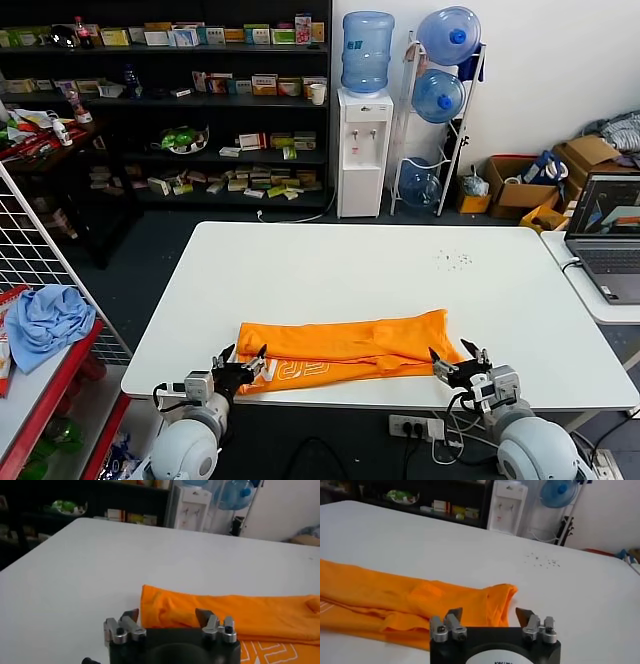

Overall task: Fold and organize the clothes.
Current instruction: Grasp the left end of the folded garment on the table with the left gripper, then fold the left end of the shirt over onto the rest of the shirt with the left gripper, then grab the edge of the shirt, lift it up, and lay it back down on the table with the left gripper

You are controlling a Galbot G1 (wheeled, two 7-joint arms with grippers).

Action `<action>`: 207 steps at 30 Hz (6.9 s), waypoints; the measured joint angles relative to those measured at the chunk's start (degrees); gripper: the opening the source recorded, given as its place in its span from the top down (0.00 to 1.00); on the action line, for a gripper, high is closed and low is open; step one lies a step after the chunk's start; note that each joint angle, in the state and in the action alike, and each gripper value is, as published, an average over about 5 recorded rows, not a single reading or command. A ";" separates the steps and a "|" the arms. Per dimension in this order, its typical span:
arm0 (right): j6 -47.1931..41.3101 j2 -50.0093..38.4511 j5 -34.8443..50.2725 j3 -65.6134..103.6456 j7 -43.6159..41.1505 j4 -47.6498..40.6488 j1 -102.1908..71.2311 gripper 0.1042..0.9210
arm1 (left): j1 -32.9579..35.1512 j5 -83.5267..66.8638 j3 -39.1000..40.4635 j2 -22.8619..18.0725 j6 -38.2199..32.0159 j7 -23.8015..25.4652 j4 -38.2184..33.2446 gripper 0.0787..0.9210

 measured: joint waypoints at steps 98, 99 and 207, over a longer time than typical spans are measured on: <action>14.52 14.32 -16.20 4.13 -0.64 -1.53 -4.58 0.12 | -15.57 -3.78 15.92 -17.37 1.19 -6.31 4.61 0.72; 14.53 14.35 -16.22 4.05 -0.64 -1.58 -4.57 0.12 | -15.76 -3.69 15.90 -17.95 0.62 -6.21 5.16 0.67; 13.29 12.21 -14.10 -1.12 -2.10 -2.30 0.50 0.12 | -15.00 1.95 -5.06 24.81 9.63 17.28 16.71 0.95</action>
